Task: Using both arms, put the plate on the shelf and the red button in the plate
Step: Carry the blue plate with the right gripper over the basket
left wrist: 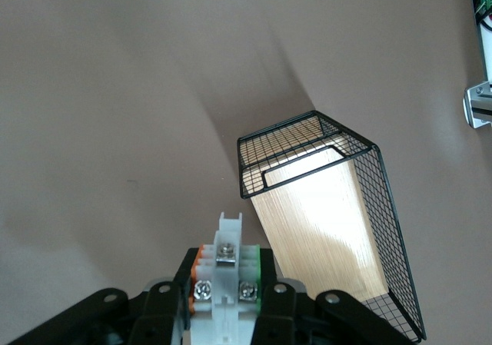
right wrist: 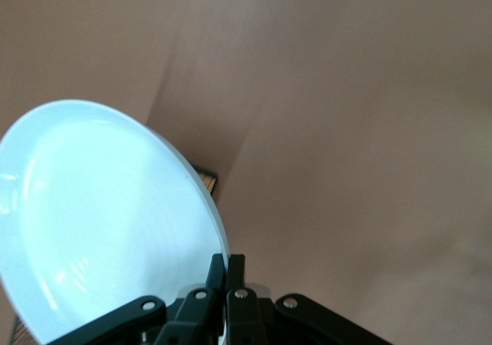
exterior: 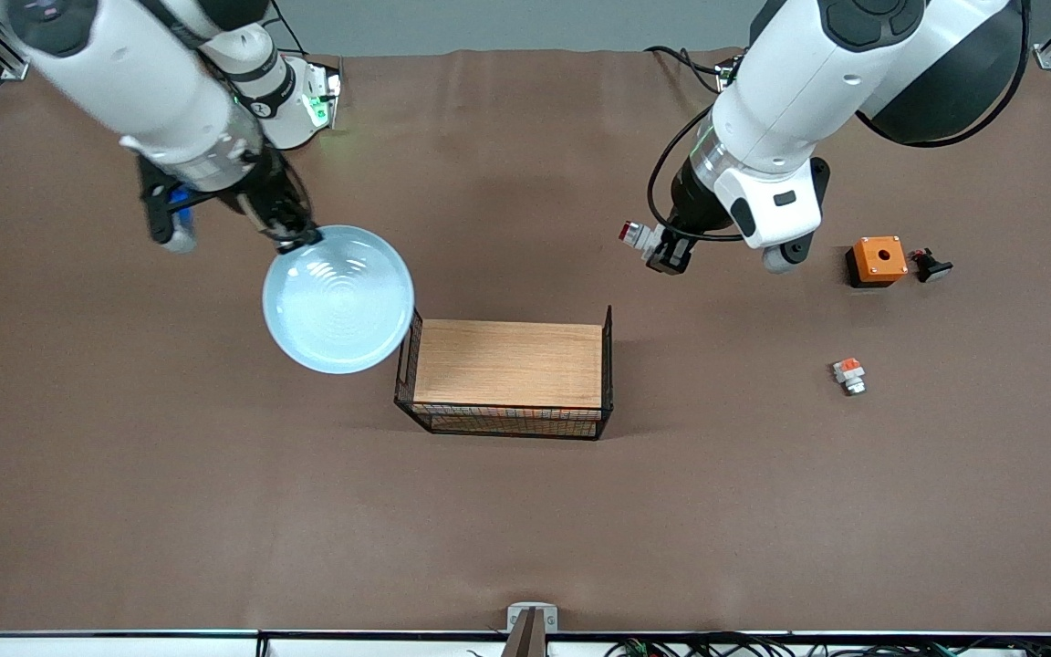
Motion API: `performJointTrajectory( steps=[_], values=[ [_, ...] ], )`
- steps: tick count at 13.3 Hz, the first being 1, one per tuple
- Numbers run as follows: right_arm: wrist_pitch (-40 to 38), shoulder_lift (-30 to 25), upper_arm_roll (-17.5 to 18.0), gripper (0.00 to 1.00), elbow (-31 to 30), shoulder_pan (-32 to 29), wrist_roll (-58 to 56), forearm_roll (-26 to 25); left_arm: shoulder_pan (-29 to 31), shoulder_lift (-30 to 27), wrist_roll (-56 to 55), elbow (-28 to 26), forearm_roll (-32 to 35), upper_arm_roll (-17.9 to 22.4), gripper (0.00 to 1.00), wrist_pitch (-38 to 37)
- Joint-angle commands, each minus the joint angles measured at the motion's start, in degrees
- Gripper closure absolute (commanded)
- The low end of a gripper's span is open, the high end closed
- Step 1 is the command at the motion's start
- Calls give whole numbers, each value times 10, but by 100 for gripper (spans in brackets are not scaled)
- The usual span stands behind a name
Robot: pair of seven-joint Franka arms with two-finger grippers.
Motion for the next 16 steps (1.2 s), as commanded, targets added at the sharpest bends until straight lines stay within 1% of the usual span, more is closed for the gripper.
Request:
performJointTrajectory(
  steps=[1,3,4,7,9,11,14,16],
  values=[
    [48,41,-6,100,14,63,128,-24,2,5,-2,14,-3,-2,79,-11],
    [80,71,-6,100,17,108,210,-54,2,5,-2,14,-3,-2,79,-11],
    [87,91,-6,100,29,125,242,-62,3,5,-1,14,-3,-2,79,-11],
    [88,163,-6,100,91,163,329,-91,3,5,-1,14,-3,-2,79,-11],
    [96,197,-7,100,112,180,366,-100,4,5,-1,14,-3,-2,79,-11],
    [131,217,-7,100,116,188,413,-120,5,5,-1,14,-3,-1,79,-11],
    [134,245,-7,100,125,198,435,-131,6,6,0,14,-3,-1,79,-11],
    [143,253,-7,100,126,199,450,-133,6,6,0,14,-3,-1,79,-11]
  ],
)
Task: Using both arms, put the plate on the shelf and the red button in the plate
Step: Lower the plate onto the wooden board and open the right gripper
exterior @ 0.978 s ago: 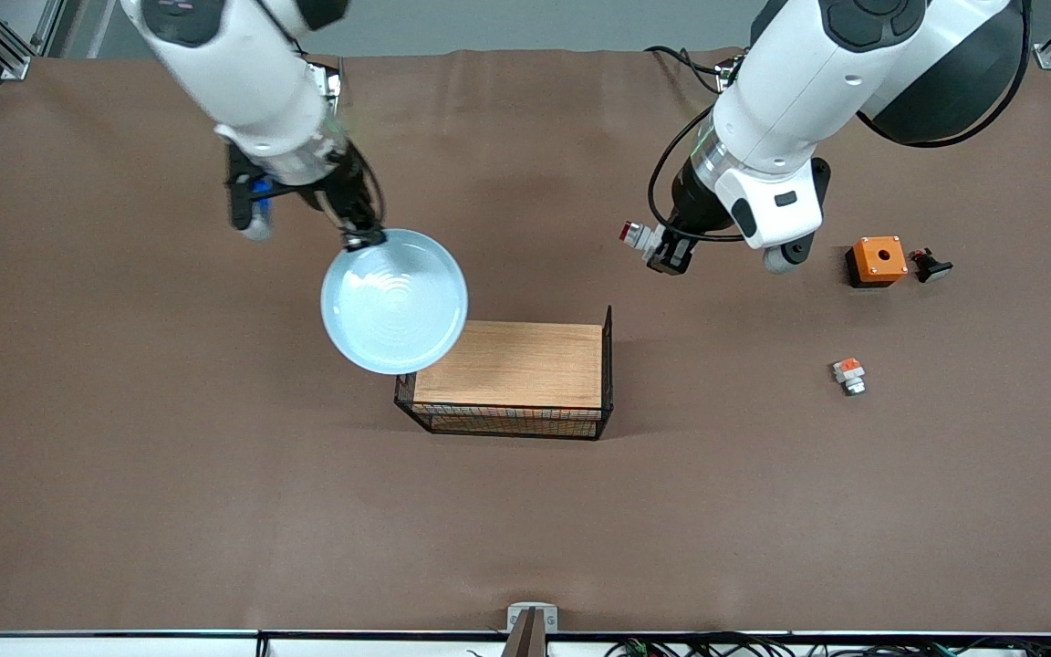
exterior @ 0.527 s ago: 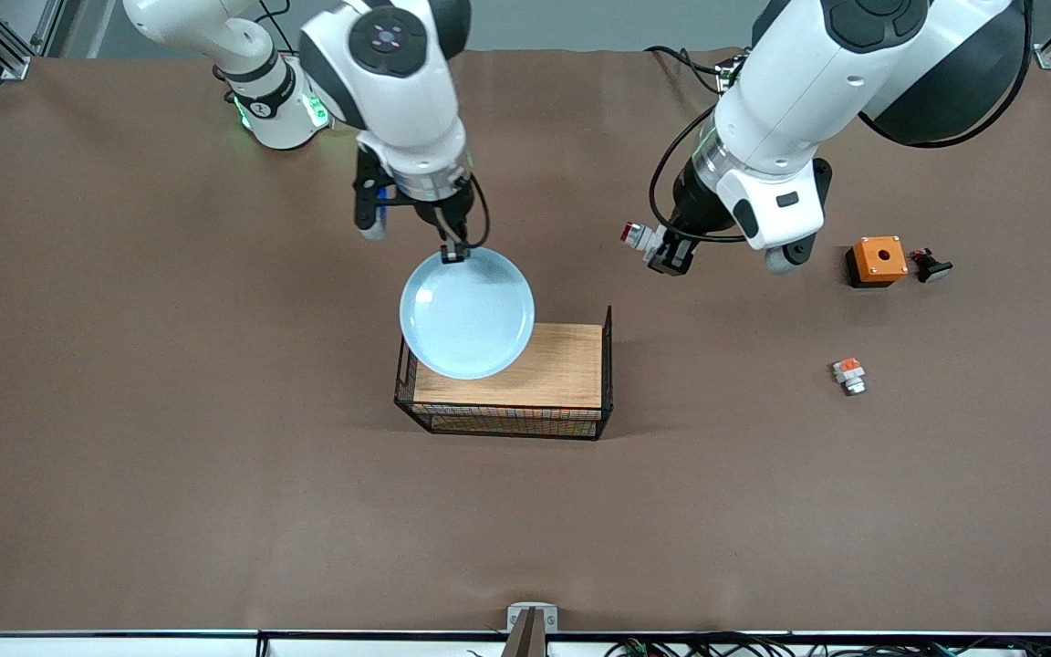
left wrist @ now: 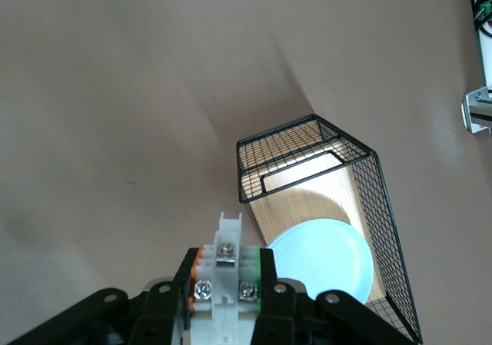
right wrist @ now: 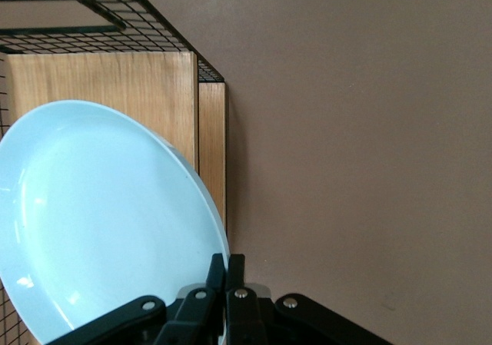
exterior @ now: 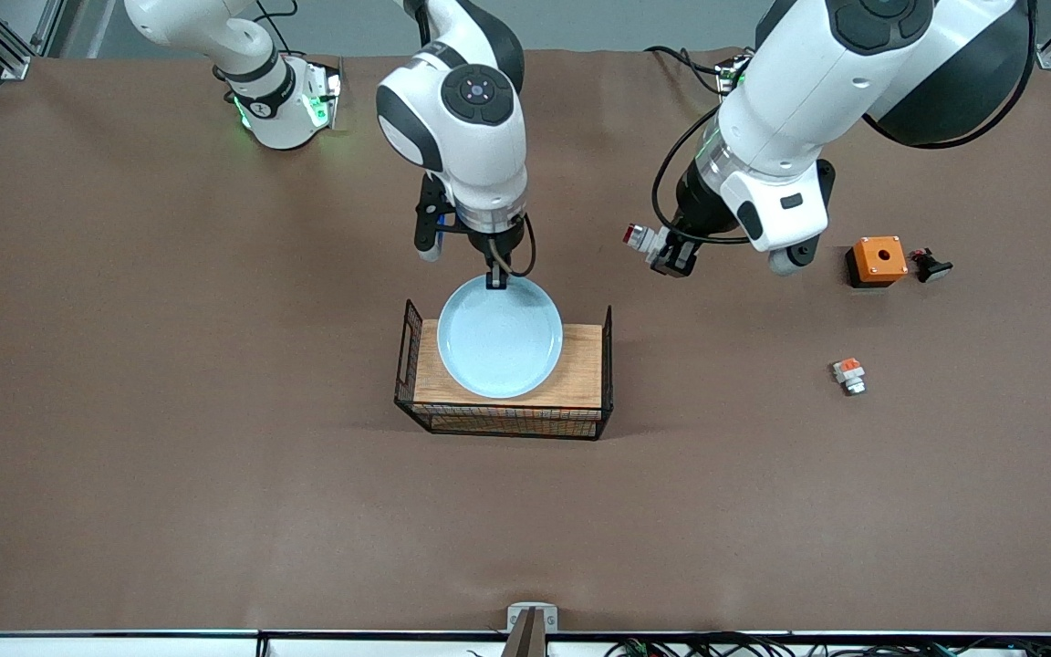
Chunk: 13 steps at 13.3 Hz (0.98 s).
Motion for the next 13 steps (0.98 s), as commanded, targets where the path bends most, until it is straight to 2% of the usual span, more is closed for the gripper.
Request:
performJointTrajectory(
  steps=[1,11,12,13],
  values=[
    [10,16,-6,100,22,9,40,-15,2,6,0,13,-3,-2,79,-11],
    [25,44,-8,98,23,21,59,-31,3,6,2,14,-3,0,79,-11],
    [25,44,-8,83,23,19,58,-31,2,6,3,14,-3,0,79,-11],
    [26,46,-8,49,23,18,56,-31,3,6,3,14,-3,0,79,-11]
  ],
)
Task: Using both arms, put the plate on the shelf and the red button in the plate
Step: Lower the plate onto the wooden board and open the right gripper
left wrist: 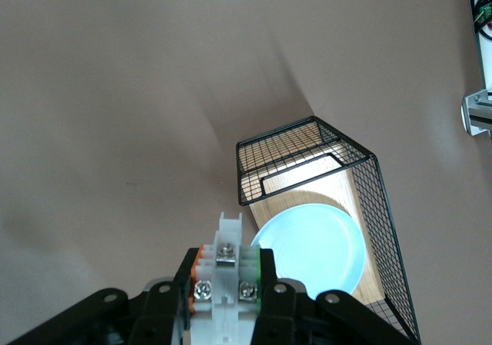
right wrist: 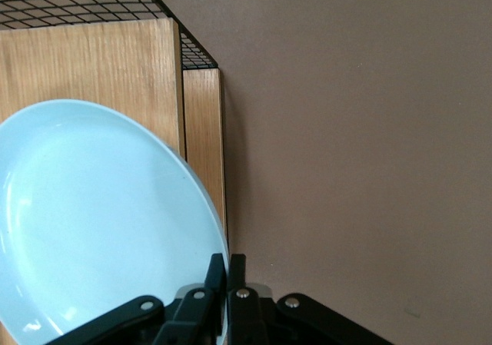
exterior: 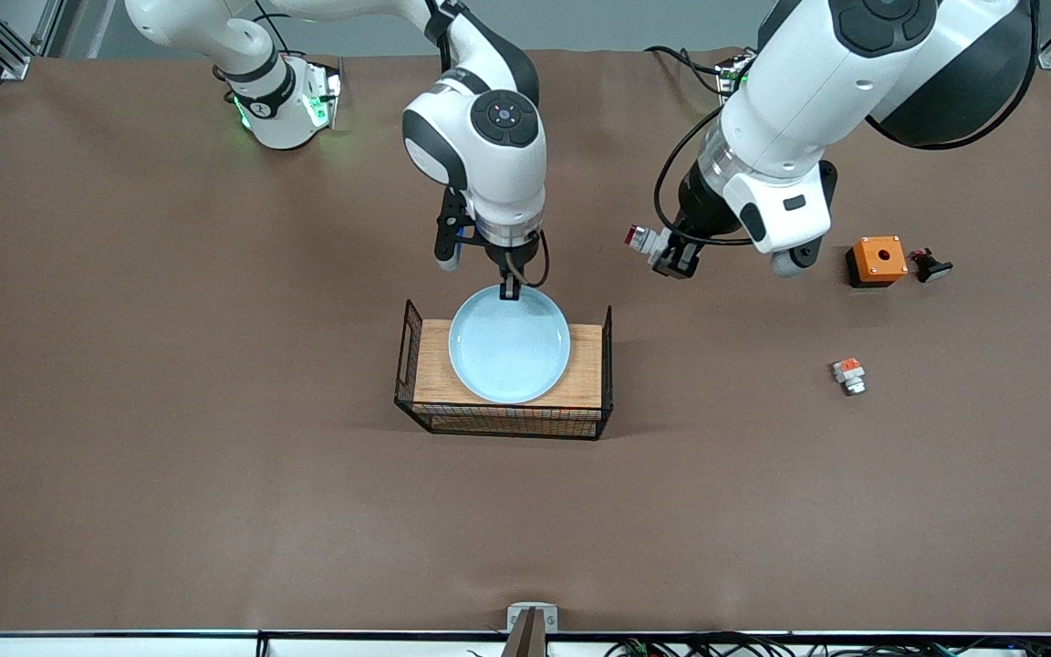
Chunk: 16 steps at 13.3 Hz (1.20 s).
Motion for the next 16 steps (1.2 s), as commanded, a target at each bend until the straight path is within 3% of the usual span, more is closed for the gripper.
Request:
performJointTrajectory(
  steps=[1,3,4,5,8,11,16],
  values=[
    [-1,16,-6,29,21,5,17,-15,2,6,3,14,-3,-2,79,-11],
    [-1,25,-6,23,32,4,16,-18,1,5,3,13,-3,-2,78,-11],
    [-1,25,-6,5,33,1,16,-17,2,5,2,14,-4,-2,76,-11],
    [-5,25,-6,0,37,-4,14,-17,2,5,-2,14,-5,-2,75,-11],
    [-48,23,-1,0,66,-26,-68,-2,-4,9,-17,14,-4,-1,75,-11],
    [-143,5,-4,0,109,-59,-296,62,-10,32,-46,14,-1,-1,76,14],
    [-297,-63,-7,0,130,-167,-767,66,-56,85,-143,14,18,0,76,73]
  ],
)
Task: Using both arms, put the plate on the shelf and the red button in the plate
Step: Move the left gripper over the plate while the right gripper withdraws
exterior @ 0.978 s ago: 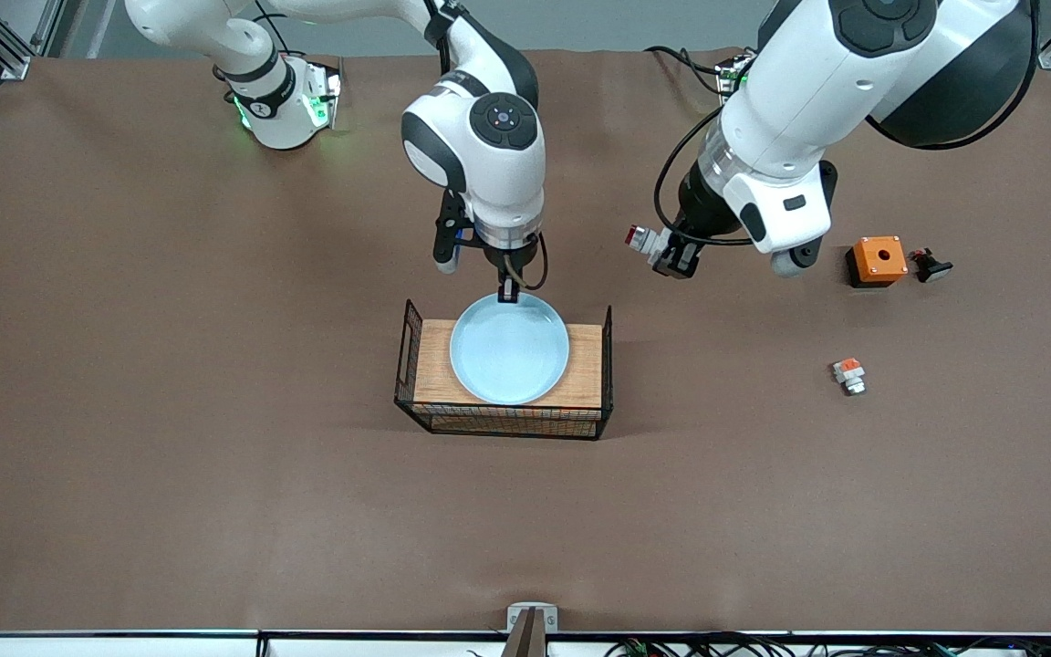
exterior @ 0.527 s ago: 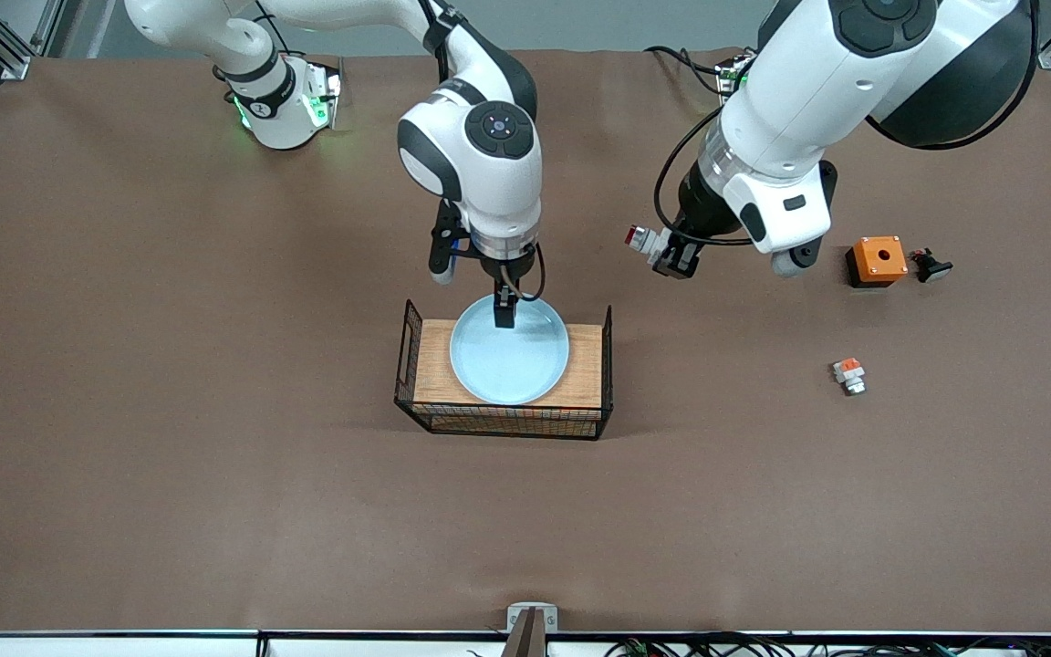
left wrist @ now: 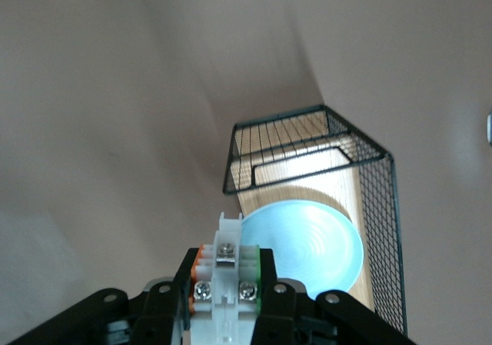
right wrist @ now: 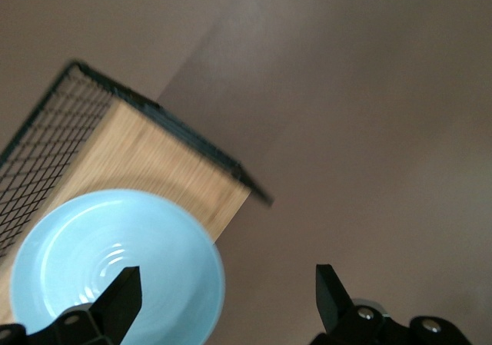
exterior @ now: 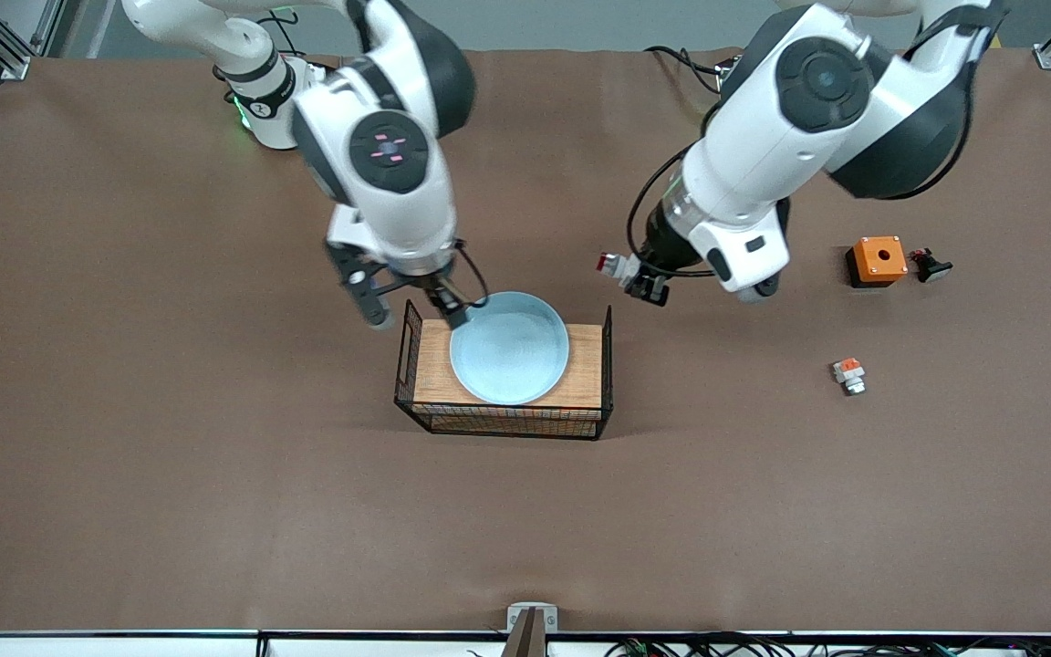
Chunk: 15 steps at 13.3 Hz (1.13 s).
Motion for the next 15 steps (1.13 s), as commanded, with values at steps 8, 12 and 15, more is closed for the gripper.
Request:
performJointTrajectory(
  steps=[8,12,15],
  values=[
    [-157,-124,4,0,-9,-290,-754,-5,-153,145,-277,82,154,50,76,122],
    [-150,-118,5,0,-9,-336,-834,-38,-282,179,-302,111,151,196,76,150],
    [-142,-117,5,0,-9,-388,-894,-32,-290,195,-303,111,150,204,76,169]
  ],
)
